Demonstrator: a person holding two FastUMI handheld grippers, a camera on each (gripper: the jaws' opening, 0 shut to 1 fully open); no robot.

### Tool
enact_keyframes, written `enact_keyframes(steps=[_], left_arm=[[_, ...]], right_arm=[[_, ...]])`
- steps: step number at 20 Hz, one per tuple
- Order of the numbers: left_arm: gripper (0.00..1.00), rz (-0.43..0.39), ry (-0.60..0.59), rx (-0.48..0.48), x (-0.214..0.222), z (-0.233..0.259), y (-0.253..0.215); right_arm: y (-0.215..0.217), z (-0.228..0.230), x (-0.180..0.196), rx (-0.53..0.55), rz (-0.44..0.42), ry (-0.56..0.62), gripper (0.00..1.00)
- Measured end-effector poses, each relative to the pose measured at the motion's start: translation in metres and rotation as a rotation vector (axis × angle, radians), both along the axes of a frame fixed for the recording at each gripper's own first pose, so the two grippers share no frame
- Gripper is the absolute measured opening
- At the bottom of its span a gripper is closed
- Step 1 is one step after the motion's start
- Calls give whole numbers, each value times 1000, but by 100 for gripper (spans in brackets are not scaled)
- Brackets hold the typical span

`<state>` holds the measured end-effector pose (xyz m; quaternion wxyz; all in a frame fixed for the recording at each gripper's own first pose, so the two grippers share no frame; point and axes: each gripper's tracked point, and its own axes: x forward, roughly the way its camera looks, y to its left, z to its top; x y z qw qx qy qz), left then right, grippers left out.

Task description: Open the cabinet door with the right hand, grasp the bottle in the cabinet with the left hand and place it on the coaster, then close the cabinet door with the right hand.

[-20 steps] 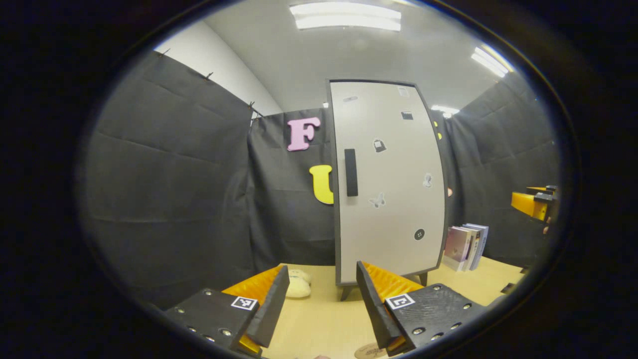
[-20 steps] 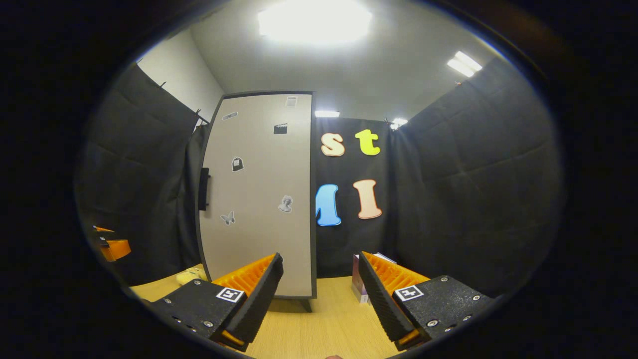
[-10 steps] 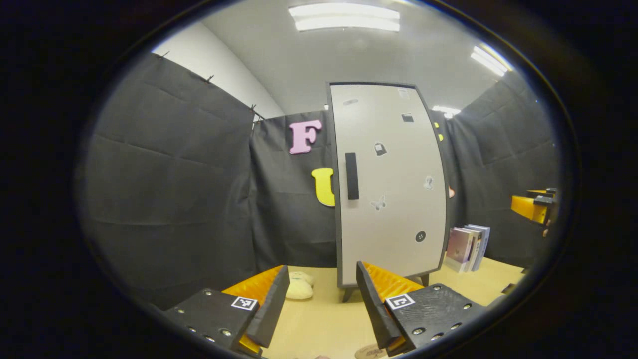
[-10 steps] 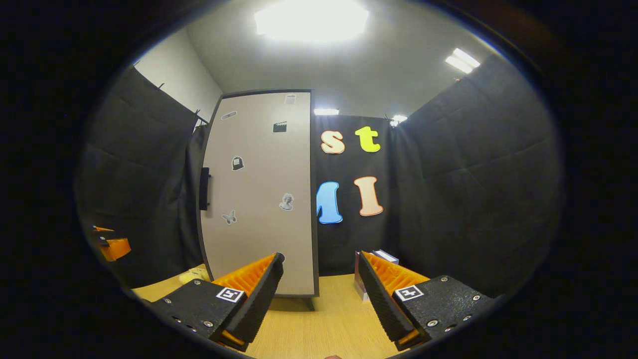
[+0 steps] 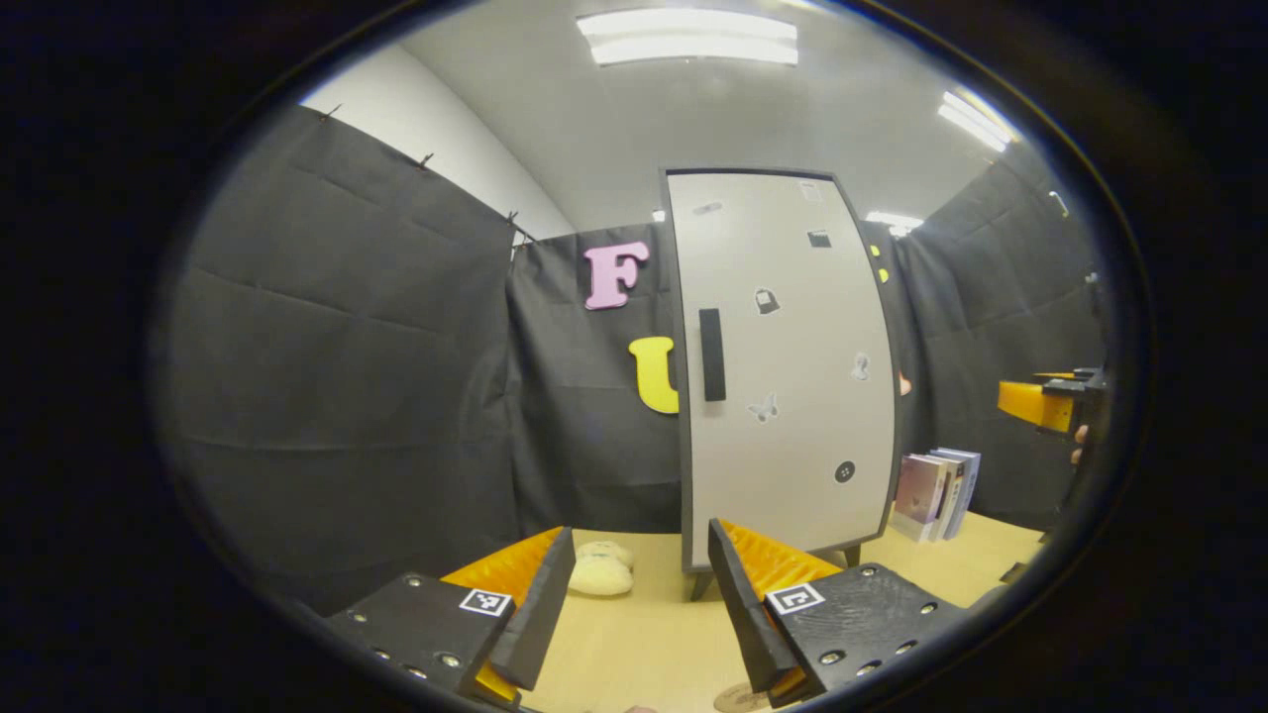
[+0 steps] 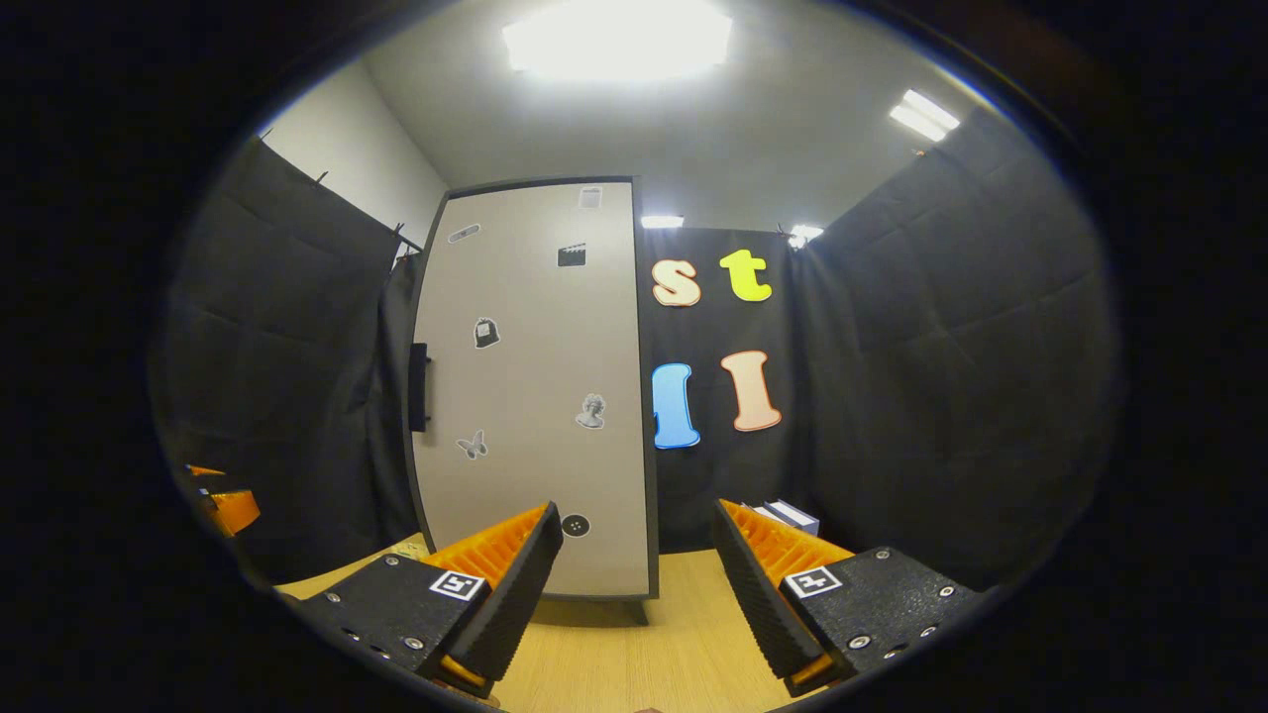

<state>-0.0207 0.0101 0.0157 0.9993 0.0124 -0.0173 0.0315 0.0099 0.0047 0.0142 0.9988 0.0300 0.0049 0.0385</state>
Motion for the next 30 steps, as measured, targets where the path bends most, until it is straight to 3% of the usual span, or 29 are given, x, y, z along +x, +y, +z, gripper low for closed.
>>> enact_keyframes(steps=[1,3,15,20,29,30], left_arm=[[77,8,1,-1,-2,-1,4],[74,26,1,1,-6,-1,12],[77,169,-7,43,-35,5,78],[81,225,1,49,-49,4,104],[77,325,26,45,-73,-5,149],[81,334,28,46,-75,-6,154]], right_arm=[[10,1,7,6,12,-3,94],[27,10,24,20,37,-14,94],[118,57,93,42,176,-67,94],[158,67,114,49,222,-75,94],[240,75,151,61,298,-66,92],[250,74,156,62,306,-61,93]])
